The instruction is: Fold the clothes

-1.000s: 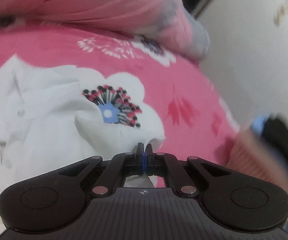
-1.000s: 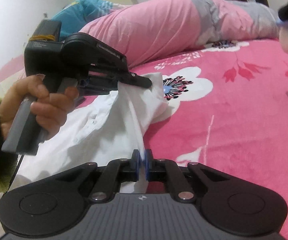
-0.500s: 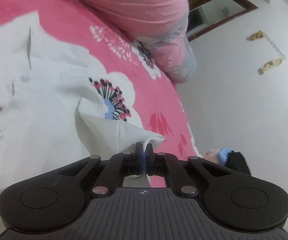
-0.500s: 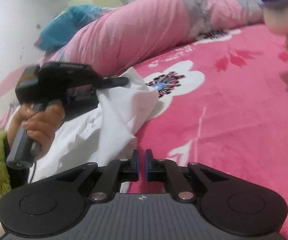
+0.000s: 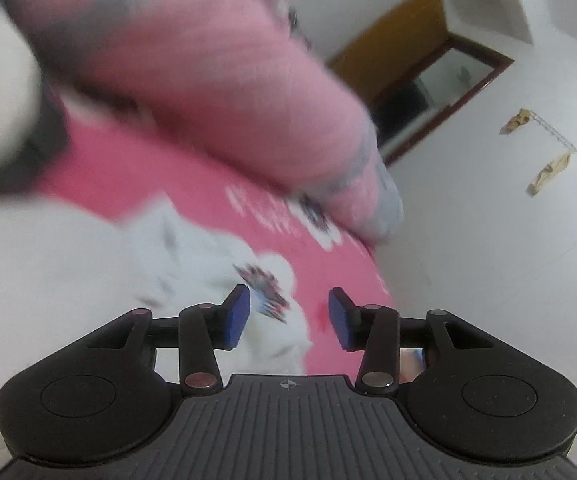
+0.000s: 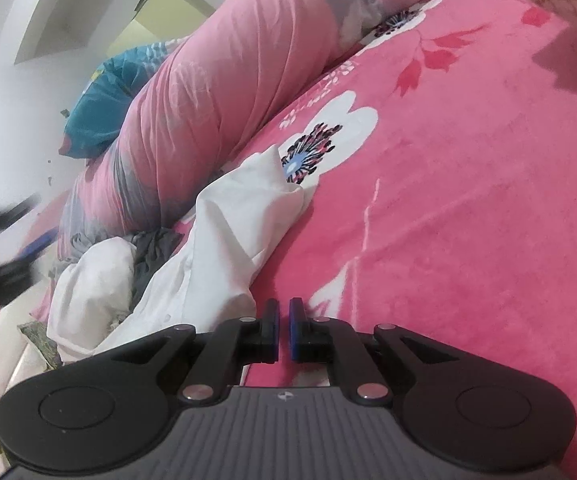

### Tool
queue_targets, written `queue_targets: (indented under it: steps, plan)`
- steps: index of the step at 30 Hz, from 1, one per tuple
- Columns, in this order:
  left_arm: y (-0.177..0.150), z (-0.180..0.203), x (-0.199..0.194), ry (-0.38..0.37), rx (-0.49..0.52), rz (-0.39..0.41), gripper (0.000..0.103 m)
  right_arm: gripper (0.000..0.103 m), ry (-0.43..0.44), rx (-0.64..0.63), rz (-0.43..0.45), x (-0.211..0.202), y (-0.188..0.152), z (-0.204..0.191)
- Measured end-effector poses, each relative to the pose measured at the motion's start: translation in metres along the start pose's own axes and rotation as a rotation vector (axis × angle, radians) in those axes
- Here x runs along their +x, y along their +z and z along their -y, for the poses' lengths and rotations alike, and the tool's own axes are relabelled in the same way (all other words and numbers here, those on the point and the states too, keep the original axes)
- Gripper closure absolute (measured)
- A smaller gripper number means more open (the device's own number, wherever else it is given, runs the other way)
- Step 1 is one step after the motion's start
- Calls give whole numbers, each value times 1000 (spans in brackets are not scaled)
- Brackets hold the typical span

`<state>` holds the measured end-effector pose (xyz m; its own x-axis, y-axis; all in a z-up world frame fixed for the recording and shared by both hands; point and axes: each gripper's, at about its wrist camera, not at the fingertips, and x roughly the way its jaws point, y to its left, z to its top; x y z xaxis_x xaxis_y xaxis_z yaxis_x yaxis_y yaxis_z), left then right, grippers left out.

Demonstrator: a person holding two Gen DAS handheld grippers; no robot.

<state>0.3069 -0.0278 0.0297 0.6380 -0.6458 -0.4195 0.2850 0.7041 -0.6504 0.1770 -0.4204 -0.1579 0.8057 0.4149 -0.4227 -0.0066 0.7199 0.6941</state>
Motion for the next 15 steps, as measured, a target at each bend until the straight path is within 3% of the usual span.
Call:
queue_targets:
  steps: [2, 6, 10, 12, 15]
  plan:
    - [-2, 0, -55, 81, 66, 43, 56, 99, 2, 7, -2, 0, 0, 1]
    - [-40, -27, -134, 241, 130, 71, 52, 98, -15, 42, -2, -8, 0, -1]
    - [-82, -75, -154, 293, 70, -5, 52, 89, -135, 35, 22, -44, -3, -21]
    - [-99, -98, -156, 310, 49, -45, 52, 84, -92, 62, 28, -68, -8, -41]
    - [-114, -108, -147, 346, 147, -74, 52, 72, 20, 125, -43, -93, -25, -87]
